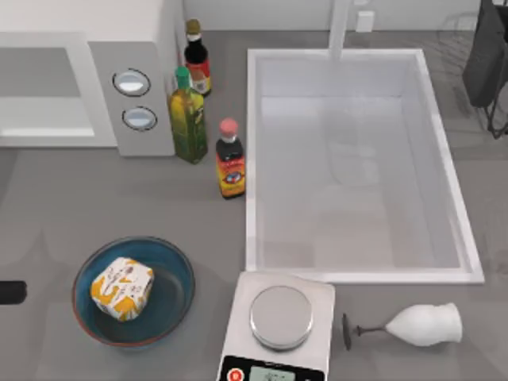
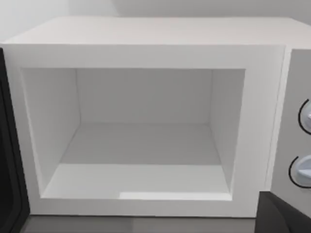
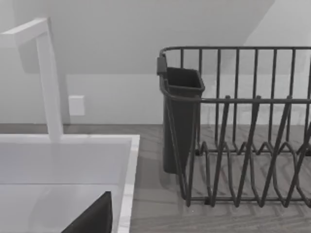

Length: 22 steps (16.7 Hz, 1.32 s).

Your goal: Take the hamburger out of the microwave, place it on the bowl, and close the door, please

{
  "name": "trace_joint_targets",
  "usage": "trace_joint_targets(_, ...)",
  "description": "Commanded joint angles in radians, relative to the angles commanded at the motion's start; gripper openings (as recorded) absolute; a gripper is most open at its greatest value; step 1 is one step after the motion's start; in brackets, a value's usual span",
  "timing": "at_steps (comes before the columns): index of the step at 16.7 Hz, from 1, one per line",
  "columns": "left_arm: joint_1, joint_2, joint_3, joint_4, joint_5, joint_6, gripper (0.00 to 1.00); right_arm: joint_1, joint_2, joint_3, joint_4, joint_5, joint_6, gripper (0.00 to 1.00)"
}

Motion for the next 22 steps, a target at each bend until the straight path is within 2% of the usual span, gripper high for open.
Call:
trace_joint_targets(4,-0.017,0.016,0.005,0.012,-0.017,0.0,0.0,0.0,0.0,0.0,0.0,0.0,0.0,1.0)
trace_joint_targets(9,-0.196,0.135,0.037,0.099,-0.196,0.002,0.0,0.0,0.0,0.0,0.0,0.0,0.0,1.0)
trace_joint_targets(12,-0.263,0.182,0.049,0.134,-0.262,0.003,0.0,0.0,0.0,0.0,0.0,0.0,0.0,1.0)
trace_joint_targets(22,-0.282,0.224,0.103,0.119,-0.282,0.003,0.0,0.0,0.0,0.0,0.0,0.0,0.0,1.0)
